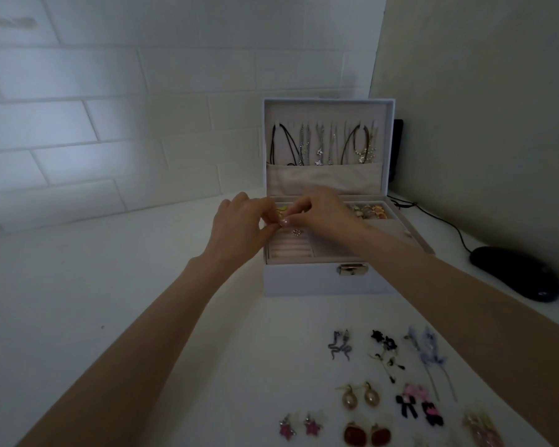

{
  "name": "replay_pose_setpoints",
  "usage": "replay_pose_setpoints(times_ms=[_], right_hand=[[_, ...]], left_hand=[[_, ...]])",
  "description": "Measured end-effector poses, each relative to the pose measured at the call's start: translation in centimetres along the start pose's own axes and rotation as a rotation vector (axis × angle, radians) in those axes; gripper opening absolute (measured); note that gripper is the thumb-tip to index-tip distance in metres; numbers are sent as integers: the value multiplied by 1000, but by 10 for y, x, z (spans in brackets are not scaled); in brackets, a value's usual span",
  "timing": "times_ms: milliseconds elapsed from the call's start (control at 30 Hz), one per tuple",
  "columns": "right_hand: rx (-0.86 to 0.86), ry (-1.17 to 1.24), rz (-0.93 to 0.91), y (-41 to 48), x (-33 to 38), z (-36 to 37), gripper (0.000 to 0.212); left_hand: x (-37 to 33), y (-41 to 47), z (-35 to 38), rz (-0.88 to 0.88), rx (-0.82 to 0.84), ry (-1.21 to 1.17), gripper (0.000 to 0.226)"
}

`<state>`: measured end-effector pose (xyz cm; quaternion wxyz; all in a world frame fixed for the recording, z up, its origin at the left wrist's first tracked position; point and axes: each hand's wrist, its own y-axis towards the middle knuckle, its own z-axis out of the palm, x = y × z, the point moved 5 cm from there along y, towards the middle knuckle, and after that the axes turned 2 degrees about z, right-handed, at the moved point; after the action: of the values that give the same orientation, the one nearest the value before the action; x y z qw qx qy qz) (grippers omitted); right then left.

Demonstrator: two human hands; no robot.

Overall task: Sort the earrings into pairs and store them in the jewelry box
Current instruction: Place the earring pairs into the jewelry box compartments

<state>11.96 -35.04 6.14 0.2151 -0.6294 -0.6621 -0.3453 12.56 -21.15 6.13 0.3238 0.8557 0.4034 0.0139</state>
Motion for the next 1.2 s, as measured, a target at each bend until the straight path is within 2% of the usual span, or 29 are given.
replay_pose_setpoints(times_ms=[167, 500, 600, 833, 900, 1000, 1100, 1200], right_hand=[[-27, -24, 10, 1, -5, 2, 12], [-58, -243, 1, -3, 4, 1, 14], [-36, -127, 33, -3, 1, 3, 13], [-5, 164, 73, -5, 2, -7, 8], [33, 267, 71, -7, 5, -8, 6], [70, 352, 45, -10, 9, -8, 4], [91, 423, 9, -11, 13, -7, 19], [89, 481, -4, -12, 16, -5, 22]], left_hand=[[-7, 5, -1, 125, 10, 186, 12], [-11, 9, 2, 120, 72, 233, 18], [-11, 10, 1, 152, 26, 234, 25], [-4, 7, -10, 231, -131, 140, 26], [0, 6, -12, 187, -139, 25, 23], [7, 5, -13, 91, -144, -180, 6], [8, 2, -16, 38, -159, -299, 4], [8, -2, -20, 21, -181, -357, 5]])
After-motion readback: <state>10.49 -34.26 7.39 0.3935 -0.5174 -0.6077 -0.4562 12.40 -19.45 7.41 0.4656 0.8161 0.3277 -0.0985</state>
